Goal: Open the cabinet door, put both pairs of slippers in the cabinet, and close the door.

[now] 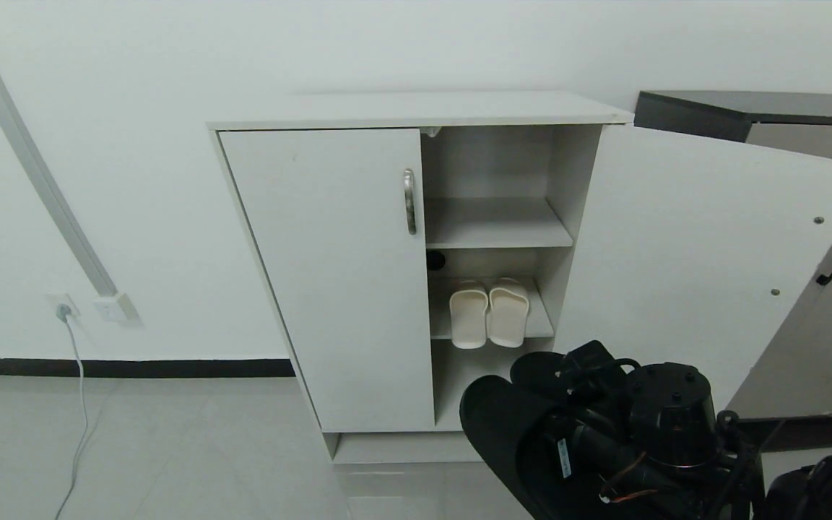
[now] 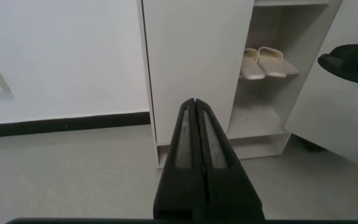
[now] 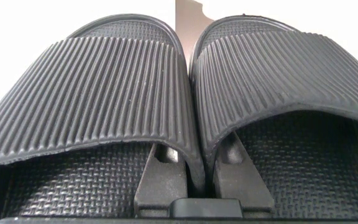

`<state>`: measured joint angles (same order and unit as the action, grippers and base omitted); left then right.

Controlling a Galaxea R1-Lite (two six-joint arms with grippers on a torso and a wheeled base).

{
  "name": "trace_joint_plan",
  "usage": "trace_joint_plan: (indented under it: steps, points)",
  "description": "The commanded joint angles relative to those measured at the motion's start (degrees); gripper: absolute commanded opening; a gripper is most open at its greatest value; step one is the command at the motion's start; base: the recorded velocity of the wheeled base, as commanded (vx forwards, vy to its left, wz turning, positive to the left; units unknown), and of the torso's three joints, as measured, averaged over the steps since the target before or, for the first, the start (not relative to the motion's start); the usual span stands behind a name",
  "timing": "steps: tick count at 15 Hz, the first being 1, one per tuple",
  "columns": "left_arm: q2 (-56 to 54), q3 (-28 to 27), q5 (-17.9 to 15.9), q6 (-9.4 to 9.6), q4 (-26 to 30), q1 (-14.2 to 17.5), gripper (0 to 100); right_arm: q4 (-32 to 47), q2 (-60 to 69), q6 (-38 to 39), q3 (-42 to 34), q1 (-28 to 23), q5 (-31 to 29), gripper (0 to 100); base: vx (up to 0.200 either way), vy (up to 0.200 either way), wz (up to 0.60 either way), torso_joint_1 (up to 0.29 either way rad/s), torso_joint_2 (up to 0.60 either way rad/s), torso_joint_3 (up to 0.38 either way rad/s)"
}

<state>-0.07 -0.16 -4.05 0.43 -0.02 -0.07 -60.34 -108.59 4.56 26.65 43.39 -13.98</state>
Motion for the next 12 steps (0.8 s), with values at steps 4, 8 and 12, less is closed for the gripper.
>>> trace_joint_plan:
  steps: [4, 8, 12]
  points:
    - [0.07, -0.02, 0.00, 0.01, 0.02, -0.01, 0, -0.04, -1.45, -0.08, 0.51, 0.03, 0.01, 0, 0.000, 0.000, 0.00, -0.008, 0.19, 0.177]
    - [0.07, -0.02, 0.00, 0.01, -0.06, -0.01, 0, -0.04, -2.15, 0.01, 0.42, 0.12, 0.01, 0, 0.000, 0.000, 0.00, 0.000, 0.00, 0.000]
    - [0.07, -0.02, 0.00, 0.01, -0.06, -0.01, 0, -3.11, -9.18, 1.42, 10.00, 2.84, -12.03, 0, 0.000, 0.000, 0.00, -0.002, 0.11, 0.096]
